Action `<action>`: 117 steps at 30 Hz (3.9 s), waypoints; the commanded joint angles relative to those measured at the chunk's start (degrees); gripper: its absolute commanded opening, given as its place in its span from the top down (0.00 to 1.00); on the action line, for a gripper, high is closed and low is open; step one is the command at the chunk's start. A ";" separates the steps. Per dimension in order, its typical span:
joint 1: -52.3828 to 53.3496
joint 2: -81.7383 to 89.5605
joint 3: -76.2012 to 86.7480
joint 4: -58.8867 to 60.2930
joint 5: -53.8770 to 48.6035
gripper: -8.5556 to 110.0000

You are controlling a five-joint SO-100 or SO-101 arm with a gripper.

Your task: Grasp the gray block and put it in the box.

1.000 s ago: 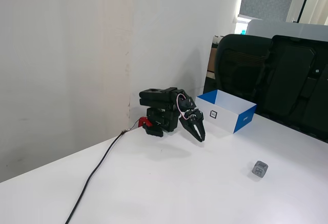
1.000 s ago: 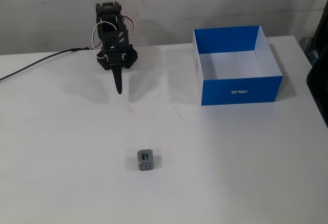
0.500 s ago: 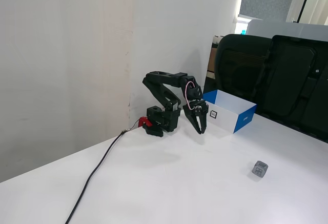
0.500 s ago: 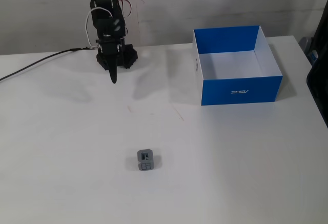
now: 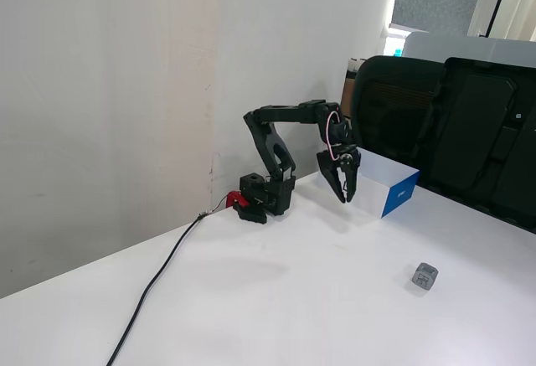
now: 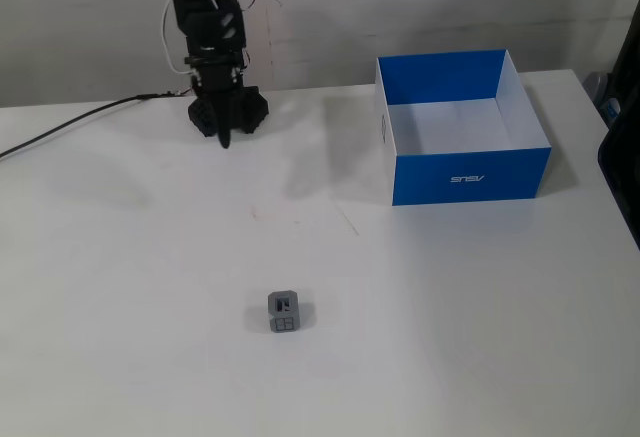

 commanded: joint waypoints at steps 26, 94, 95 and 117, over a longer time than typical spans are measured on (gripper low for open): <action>5.89 -12.04 -2.20 -10.11 -7.38 0.83; 2.64 -62.23 -52.03 -4.83 -9.32 0.70; 2.55 -63.11 -53.00 -4.57 -9.32 0.70; 3.43 -98.79 -112.06 20.21 -9.32 0.71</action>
